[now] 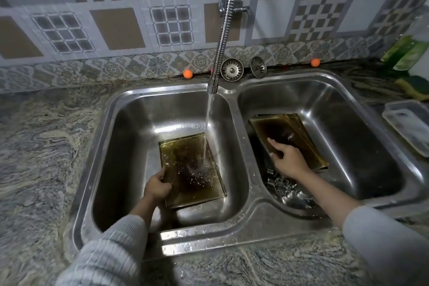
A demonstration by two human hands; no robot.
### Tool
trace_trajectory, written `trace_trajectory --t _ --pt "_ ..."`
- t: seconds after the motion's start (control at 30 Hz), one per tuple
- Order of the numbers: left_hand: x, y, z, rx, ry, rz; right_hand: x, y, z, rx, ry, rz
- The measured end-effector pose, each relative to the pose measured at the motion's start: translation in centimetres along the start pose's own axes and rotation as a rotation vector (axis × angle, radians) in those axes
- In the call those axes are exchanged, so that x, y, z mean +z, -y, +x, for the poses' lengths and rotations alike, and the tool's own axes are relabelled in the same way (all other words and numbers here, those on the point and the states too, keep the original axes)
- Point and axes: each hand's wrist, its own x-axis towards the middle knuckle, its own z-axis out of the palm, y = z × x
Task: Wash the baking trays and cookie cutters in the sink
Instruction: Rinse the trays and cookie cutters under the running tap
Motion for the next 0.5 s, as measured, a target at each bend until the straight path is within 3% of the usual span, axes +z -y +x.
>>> trace_trajectory --t 0.23,0.5 --pt "-0.5 -1.8 -1.0 0.104 0.040 -0.107 0.5 4.0 -1.2 -0.186 -0.033 0.084" --pt "-2.8 -5.2 -3.4 0.217 -0.137 -0.245 2.5 8.8 -3.4 -0.390 -0.146 0.132"
